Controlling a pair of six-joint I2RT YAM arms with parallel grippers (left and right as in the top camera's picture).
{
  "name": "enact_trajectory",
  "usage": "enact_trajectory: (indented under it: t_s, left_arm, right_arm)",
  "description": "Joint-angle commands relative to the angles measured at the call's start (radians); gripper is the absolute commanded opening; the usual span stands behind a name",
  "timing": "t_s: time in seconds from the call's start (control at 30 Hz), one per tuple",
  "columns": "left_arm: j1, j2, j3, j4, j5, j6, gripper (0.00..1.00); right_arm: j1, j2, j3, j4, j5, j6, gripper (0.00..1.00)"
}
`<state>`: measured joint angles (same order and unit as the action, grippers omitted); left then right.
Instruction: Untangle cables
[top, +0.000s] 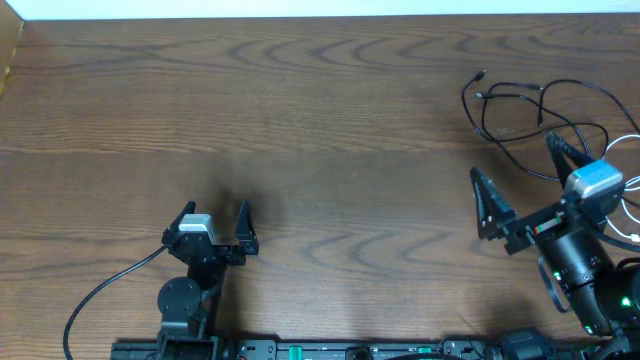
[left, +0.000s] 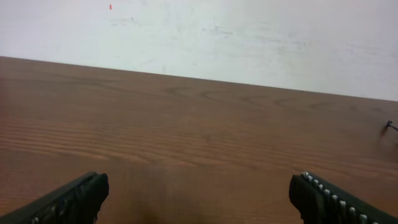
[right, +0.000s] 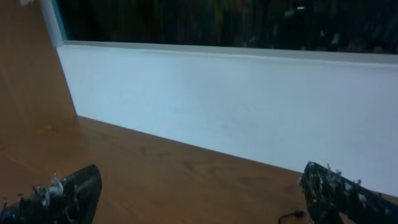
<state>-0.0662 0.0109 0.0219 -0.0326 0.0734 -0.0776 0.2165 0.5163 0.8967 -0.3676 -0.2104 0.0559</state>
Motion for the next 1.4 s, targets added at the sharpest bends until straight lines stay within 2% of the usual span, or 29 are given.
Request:
enact_trajectory:
  t_s: [0.0,0.2,0.63,0.9,0.97,1.07,1.13,1.37]
  left_arm:
    - [0.004,-0.006,-0.018,-0.033,0.027,0.01,0.98]
    - [0.004,-0.006,-0.018,-0.033,0.027,0.01,0.98]
    - [0.004,-0.006,-0.018,-0.033,0.027,0.01,0.98]
    - [0.004,-0.006,-0.018,-0.033,0.027,0.01,0.98]
    - [0.004,-0.006,-0.018,-0.033,0.027,0.01,0.98]
    - [0.004,-0.006,-0.018,-0.033,0.027,0.01,0.98]
    - [0.004,-0.006,-0.018,-0.033,0.027,0.01,0.98]
    - [0.004,-0.006,-0.018,-0.033,0.027,0.01,0.98]
  right_arm:
    - [0.005,-0.005,-0.01,-0.06,-0.002,-0.009,0.99]
    - [0.002,-0.115,-0.093,-0.108,-0.002,-0.009,0.99]
    - [-0.089,-0.507,-0.465,-0.109,-0.002,-0.009,0.99]
    - [-0.106,-0.511,-0.526,-0.106,-0.006,-0.009,0.99]
    - [-0.106,-0.511,-0.555,-0.034,-0.006,-0.009,0.99]
    - [-0.106,-0.511,-0.644,0.302,-0.006,-0.009,0.99]
    - [-0.106,-0.511,-0.686,0.421,-0.006,-0.009,0.99]
    - [-0.112,-0.512,-0.702,0.419,-0.006,-0.009,0.99]
